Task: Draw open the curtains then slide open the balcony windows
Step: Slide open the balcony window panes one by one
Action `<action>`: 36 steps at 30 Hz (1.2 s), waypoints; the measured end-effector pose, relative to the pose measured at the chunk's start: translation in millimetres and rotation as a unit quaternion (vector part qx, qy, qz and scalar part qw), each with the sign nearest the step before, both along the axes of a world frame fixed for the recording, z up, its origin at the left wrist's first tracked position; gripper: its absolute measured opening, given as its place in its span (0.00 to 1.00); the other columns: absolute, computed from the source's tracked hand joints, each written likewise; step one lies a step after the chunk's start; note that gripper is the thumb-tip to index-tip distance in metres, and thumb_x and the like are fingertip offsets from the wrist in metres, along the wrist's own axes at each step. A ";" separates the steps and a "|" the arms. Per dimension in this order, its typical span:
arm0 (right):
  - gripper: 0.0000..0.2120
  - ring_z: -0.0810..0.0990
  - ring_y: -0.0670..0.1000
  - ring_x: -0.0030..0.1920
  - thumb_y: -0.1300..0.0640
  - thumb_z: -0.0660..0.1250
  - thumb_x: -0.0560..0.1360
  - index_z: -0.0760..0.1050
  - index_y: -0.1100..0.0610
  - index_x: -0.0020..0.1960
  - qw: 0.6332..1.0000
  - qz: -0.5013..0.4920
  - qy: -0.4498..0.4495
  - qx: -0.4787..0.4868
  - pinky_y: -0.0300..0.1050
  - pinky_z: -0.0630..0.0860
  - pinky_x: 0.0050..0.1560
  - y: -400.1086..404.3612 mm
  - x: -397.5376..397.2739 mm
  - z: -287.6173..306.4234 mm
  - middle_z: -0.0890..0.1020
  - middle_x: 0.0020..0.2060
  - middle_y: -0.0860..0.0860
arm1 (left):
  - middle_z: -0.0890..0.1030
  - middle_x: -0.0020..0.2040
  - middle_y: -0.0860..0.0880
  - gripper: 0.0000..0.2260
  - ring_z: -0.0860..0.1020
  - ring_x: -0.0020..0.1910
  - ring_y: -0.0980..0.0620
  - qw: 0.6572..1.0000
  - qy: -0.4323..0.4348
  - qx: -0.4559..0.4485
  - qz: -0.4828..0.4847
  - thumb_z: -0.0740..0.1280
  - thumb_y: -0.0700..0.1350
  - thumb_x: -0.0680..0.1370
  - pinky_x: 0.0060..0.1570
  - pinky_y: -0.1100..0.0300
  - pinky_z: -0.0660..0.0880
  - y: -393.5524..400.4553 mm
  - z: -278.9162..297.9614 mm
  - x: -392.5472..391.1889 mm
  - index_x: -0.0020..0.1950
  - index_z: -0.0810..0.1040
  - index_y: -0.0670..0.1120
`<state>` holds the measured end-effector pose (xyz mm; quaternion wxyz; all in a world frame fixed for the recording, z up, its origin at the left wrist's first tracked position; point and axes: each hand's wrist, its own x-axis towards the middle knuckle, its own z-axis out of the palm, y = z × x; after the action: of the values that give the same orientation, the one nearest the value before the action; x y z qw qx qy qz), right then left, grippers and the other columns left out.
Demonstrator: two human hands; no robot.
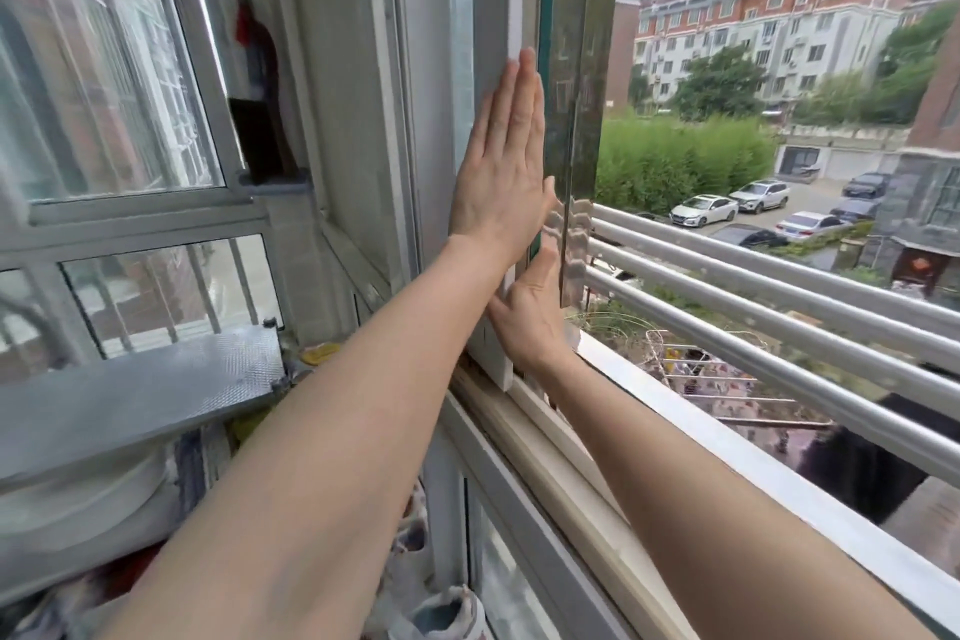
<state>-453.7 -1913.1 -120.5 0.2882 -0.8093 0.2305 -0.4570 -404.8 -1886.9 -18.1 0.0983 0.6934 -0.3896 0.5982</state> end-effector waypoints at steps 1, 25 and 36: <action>0.44 0.52 0.57 0.76 0.51 0.69 0.73 0.44 0.64 0.75 1.000 0.009 -0.001 0.008 0.50 0.55 0.75 -2.0 4.9 0.8 0.52 0.75 0.61 | 0.53 0.78 0.38 0.35 0.52 0.78 0.41 1.000 0.003 -0.001 0.004 0.57 0.55 0.79 0.75 0.50 0.44 -2.2 -0.1 5.0 0.77 0.49 0.34; 0.40 0.31 0.62 0.75 0.37 0.51 0.78 0.37 0.57 0.78 0.987 -0.126 0.100 -0.030 0.57 0.35 0.74 -13.6 57.7 -8.9 0.31 0.74 0.65 | 0.41 0.79 0.39 0.41 0.42 0.78 0.40 0.986 0.070 0.094 0.117 0.51 0.64 0.79 0.74 0.48 0.38 -9.2 12.9 52.8 0.77 0.39 0.36; 0.19 0.71 0.59 0.66 0.52 0.58 0.80 0.67 0.62 0.66 0.962 -0.011 0.273 -0.016 0.53 0.69 0.64 27.0 -41.7 -16.4 0.72 0.66 0.60 | 0.45 0.79 0.41 0.32 0.43 0.78 0.44 0.949 0.218 0.224 0.046 0.55 0.53 0.80 0.76 0.43 0.44 98.2 -9.0 15.0 0.79 0.45 0.42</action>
<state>-495.4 -1886.0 -136.8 0.1964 -0.9050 0.3026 -0.2254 -389.8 -1788.7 -27.1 -0.0048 0.8284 -0.4502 0.3332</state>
